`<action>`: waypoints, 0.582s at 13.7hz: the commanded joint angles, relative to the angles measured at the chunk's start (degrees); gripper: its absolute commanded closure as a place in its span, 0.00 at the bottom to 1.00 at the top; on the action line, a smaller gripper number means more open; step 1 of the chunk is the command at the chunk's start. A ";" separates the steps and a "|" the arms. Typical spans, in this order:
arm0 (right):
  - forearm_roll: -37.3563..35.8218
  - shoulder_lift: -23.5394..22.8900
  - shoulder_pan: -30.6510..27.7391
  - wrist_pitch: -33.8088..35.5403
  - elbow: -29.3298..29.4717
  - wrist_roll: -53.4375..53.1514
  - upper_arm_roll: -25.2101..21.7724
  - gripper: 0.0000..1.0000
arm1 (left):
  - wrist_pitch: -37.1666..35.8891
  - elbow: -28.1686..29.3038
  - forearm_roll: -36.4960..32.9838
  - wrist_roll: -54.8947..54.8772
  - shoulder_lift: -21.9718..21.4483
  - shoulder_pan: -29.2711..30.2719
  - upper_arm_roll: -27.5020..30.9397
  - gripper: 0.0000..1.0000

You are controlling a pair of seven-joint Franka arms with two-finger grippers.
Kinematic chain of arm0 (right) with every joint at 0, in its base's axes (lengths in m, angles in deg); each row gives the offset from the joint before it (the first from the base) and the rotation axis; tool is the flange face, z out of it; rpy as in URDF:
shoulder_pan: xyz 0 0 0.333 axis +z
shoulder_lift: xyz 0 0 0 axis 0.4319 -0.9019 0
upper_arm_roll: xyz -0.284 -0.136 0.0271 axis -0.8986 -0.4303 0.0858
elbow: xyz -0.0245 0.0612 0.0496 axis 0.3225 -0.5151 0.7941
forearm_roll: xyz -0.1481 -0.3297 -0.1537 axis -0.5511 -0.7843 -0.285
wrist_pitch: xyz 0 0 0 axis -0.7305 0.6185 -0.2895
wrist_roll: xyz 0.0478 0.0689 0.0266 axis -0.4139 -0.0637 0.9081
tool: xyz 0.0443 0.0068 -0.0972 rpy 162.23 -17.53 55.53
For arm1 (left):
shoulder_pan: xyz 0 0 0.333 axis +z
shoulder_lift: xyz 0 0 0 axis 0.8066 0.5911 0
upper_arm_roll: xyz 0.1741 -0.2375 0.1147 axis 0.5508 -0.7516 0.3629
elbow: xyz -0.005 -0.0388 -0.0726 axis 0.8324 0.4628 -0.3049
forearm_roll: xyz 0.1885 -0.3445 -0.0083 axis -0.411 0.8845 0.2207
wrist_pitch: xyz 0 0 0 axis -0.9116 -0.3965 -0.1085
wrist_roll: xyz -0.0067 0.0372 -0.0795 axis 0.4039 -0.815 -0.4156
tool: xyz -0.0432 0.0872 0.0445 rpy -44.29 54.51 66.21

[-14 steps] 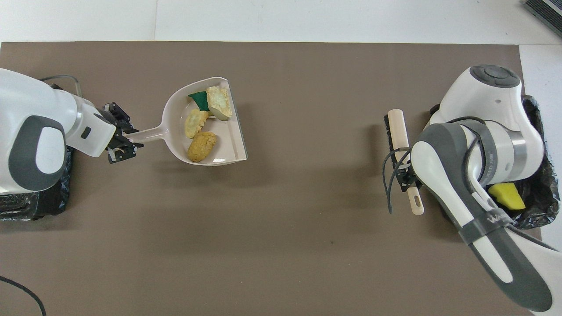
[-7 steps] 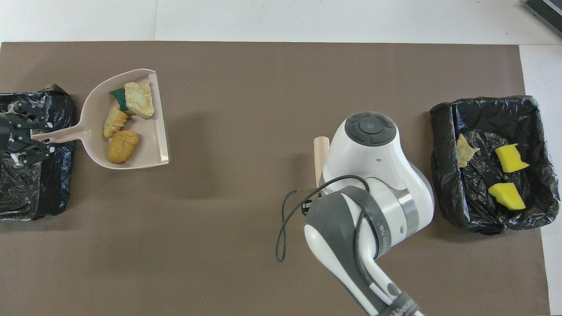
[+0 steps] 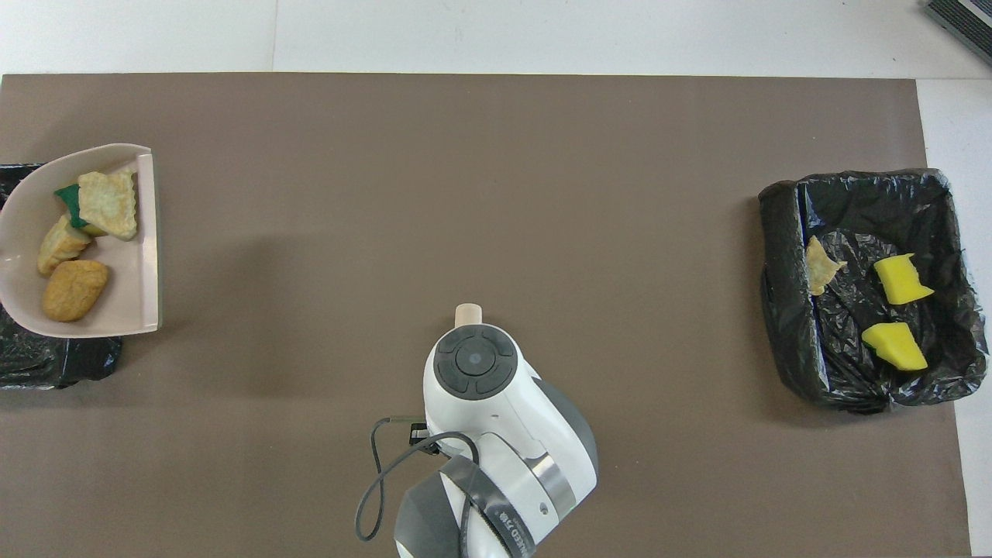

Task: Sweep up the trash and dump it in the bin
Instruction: 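Tip the dustpan over the bin with the left gripper, then lay the brush on the table center with the right gripper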

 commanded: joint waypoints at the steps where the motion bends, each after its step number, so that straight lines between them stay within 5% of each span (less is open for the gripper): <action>1: 1.37 3.15 0.57 -0.07 -5.60 -0.26 -0.34 1.00 | -2.65 -4.99 -2.68 -2.27 2.06 5.18 -0.44 1.00; 4: 1.37 6.75 1.89 -0.40 -11.84 -0.18 -0.34 1.00 | -2.74 -11.66 -9.25 -5.59 5.65 7.48 -0.35 1.00; 8: 1.46 7.11 2.86 -1.81 -12.65 0.87 -0.25 1.00 | 2.61 -15.73 -20.49 -9.76 8.12 5.65 -0.71 1.00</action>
